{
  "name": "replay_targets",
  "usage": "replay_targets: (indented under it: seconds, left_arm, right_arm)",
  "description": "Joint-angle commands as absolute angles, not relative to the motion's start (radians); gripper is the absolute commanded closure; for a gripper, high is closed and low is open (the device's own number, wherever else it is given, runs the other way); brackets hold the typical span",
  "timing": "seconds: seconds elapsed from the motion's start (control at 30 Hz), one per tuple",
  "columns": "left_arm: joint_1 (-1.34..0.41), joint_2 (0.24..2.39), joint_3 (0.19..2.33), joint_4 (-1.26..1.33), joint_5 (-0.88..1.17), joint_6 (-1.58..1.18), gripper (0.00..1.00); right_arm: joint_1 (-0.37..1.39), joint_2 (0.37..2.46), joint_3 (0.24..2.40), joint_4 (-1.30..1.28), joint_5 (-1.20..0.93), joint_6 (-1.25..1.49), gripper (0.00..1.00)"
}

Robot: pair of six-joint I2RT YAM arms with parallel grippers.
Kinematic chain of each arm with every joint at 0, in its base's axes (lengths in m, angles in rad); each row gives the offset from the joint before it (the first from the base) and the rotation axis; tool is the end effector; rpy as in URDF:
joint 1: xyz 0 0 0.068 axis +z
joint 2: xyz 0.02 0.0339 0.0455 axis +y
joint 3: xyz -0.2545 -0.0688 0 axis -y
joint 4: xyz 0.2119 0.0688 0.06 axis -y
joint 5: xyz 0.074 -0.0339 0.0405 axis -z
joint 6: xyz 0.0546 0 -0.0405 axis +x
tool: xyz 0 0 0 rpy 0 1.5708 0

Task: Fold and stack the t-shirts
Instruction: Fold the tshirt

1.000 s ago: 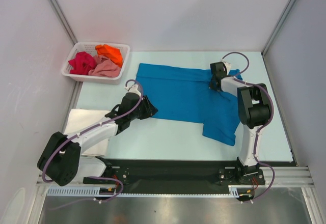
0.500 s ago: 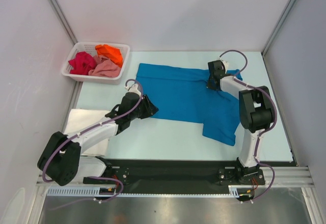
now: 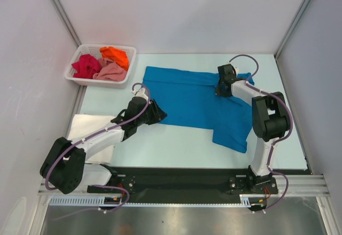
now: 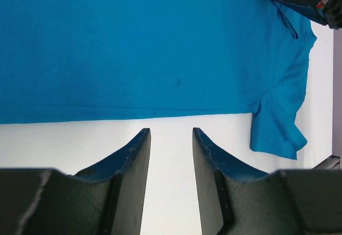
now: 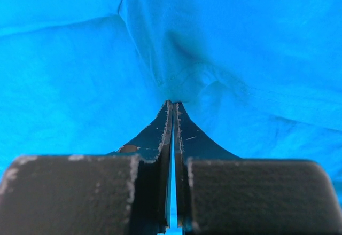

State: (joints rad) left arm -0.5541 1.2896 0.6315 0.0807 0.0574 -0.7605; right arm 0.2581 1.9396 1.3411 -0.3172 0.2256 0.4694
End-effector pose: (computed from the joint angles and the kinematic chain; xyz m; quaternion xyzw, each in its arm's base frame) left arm 0.2206 -0.1402 0.2057 -0.0769 0.8755 -0.3110 0.3617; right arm 0.3881 0.0898 0.1802 0.1352 0.9318 0.0141 0.3367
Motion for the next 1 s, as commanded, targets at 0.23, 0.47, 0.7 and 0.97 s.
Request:
replay_targets:
  seconds: [0.23, 0.47, 0.7, 0.97]
  left_arm:
    - [-0.557, 1.299, 0.650, 0.118, 0.069, -0.776, 0.58]
    - [-0.558, 1.322, 0.667, 0.123, 0.075, -0.770, 0.57]
    - [-0.557, 1.353, 0.715, 0.121, 0.080, -0.753, 0.57]
    - [-0.587, 1.479, 0.834, 0.179, 0.215, -0.732, 0.50]
  right_arm:
    - [0.279, 1.864, 1.321, -0.347, 0.178, 0.486, 1.00]
    - [0.281, 1.859, 1.315, -0.356, 0.160, 0.480, 0.82]
    - [0.183, 1.712, 1.215, -0.322, 0.066, 0.468, 0.53]
    - [-0.121, 1.834, 1.330, -0.230, -0.124, 0.457, 0.39]
